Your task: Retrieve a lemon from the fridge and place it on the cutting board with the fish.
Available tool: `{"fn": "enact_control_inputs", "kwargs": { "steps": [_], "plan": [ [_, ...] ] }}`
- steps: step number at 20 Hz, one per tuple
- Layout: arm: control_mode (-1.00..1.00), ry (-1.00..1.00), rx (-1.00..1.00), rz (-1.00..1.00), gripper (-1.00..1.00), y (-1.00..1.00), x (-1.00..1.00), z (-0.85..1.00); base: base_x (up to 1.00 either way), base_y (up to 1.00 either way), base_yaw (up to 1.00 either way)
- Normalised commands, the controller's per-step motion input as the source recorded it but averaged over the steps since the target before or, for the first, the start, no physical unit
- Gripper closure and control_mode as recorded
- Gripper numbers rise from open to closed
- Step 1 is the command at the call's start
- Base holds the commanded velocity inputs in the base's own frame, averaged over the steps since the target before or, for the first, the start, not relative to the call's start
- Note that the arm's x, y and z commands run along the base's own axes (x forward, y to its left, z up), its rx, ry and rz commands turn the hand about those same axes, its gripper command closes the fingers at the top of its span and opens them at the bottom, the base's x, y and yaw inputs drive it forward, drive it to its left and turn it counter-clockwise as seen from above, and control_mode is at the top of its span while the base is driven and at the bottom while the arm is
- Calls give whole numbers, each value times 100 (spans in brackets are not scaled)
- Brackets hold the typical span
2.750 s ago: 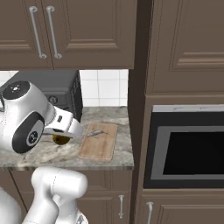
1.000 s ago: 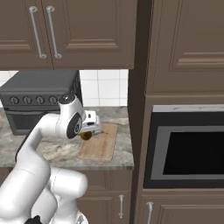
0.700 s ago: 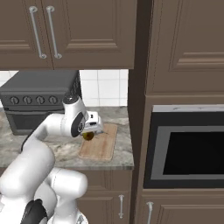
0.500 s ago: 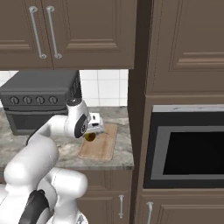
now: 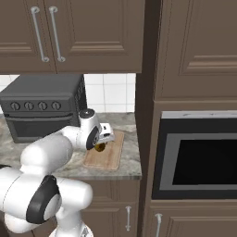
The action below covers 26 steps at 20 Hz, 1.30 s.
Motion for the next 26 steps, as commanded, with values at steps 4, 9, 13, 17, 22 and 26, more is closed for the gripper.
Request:
{"fn": "enact_control_inputs", "kwargs": {
  "steps": [4, 9, 13, 17, 22, 26],
  "plan": [
    [-100, 2, -3, 1, 100, 0, 34, -23, 0, 0, 0],
    [-100, 5, -2, 1, 100, 0, 25, -28, 0, 0, 0],
    [-100, 4, 0, 1, 100, 0, 4, -9, 0, 0, 0],
    [-100, 1, 0, 1, 100, 0, 0, -6, 0, 0, 0],
    [-100, 0, 0, 0, -100, 0, 0, -5, 0, 0, 0],
    [-100, 0, 0, 0, -100, 0, 0, 0, 0, 0, 0]
  ]
}}
